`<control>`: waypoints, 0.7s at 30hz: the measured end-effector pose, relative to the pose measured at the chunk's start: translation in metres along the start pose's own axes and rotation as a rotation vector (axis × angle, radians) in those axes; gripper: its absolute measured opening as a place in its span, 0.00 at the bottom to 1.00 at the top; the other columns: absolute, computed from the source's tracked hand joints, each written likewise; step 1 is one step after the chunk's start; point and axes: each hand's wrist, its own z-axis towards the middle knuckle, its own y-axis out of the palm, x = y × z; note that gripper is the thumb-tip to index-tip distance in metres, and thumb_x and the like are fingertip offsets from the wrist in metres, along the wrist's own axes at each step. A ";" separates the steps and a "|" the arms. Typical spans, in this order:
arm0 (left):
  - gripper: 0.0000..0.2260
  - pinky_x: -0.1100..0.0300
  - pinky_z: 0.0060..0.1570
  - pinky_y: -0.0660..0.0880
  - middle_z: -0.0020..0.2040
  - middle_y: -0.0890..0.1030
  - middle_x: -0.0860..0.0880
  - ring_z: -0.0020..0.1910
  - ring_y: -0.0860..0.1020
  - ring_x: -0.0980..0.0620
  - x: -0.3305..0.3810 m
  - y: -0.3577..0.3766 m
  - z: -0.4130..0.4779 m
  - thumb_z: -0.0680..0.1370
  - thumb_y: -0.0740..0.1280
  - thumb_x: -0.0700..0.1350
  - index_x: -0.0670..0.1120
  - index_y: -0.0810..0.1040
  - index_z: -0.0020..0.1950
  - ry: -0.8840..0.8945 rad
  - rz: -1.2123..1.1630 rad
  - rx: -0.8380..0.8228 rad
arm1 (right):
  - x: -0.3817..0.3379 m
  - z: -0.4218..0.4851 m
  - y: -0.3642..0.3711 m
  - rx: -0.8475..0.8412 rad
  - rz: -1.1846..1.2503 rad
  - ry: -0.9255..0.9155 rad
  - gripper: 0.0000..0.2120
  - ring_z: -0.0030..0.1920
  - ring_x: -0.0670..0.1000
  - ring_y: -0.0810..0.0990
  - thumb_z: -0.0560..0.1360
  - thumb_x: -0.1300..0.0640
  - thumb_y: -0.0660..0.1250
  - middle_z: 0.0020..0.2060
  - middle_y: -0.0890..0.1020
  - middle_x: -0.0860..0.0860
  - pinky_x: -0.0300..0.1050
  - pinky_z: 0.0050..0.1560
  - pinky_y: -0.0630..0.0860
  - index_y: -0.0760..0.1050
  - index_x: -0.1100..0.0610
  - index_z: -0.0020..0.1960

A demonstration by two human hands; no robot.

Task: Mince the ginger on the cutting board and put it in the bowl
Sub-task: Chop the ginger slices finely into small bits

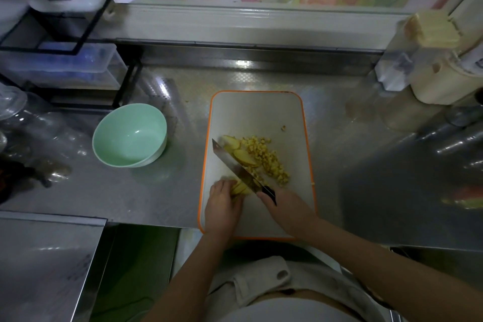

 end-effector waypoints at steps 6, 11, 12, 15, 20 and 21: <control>0.14 0.64 0.52 0.66 0.58 0.75 0.45 0.59 0.71 0.49 0.001 -0.004 0.000 0.77 0.64 0.43 0.43 0.74 0.62 -0.010 -0.037 0.025 | -0.003 0.000 -0.001 -0.032 -0.054 -0.005 0.20 0.32 0.49 0.71 0.79 0.43 0.54 0.32 0.71 0.50 0.41 0.29 0.63 0.71 0.59 0.43; 0.10 0.65 0.48 0.65 0.55 0.78 0.44 0.55 0.75 0.47 0.001 -0.004 0.001 0.78 0.63 0.40 0.41 0.77 0.57 -0.017 -0.064 0.061 | -0.005 0.001 0.000 -0.052 -0.076 0.005 0.19 0.30 0.48 0.69 0.80 0.44 0.54 0.29 0.68 0.48 0.35 0.25 0.61 0.67 0.57 0.38; 0.09 0.66 0.46 0.64 0.53 0.78 0.43 0.53 0.75 0.46 0.001 -0.004 0.001 0.78 0.63 0.40 0.41 0.78 0.56 -0.015 -0.068 0.067 | -0.006 0.001 -0.001 -0.061 -0.082 0.006 0.19 0.31 0.48 0.69 0.80 0.44 0.54 0.29 0.67 0.48 0.35 0.25 0.61 0.67 0.57 0.38; 0.07 0.68 0.42 0.62 0.49 0.79 0.42 0.50 0.76 0.46 0.003 -0.004 0.003 0.77 0.64 0.38 0.39 0.79 0.51 -0.006 -0.077 0.074 | -0.010 0.003 -0.002 -0.098 -0.088 0.016 0.19 0.29 0.47 0.68 0.80 0.45 0.53 0.28 0.68 0.48 0.37 0.26 0.62 0.63 0.53 0.33; 0.05 0.64 0.42 0.64 0.46 0.78 0.42 0.46 0.76 0.45 -0.001 -0.005 0.007 0.76 0.64 0.37 0.39 0.79 0.47 0.029 -0.050 0.051 | -0.017 0.007 -0.001 -0.132 -0.116 0.011 0.19 0.28 0.46 0.67 0.81 0.47 0.54 0.28 0.66 0.47 0.40 0.27 0.62 0.59 0.50 0.33; 0.04 0.62 0.42 0.65 0.46 0.78 0.42 0.46 0.76 0.45 -0.002 -0.005 0.007 0.76 0.64 0.36 0.39 0.79 0.47 0.031 -0.042 0.045 | -0.017 0.008 0.001 -0.134 -0.117 0.005 0.19 0.29 0.48 0.68 0.81 0.47 0.54 0.28 0.66 0.47 0.42 0.28 0.63 0.59 0.50 0.33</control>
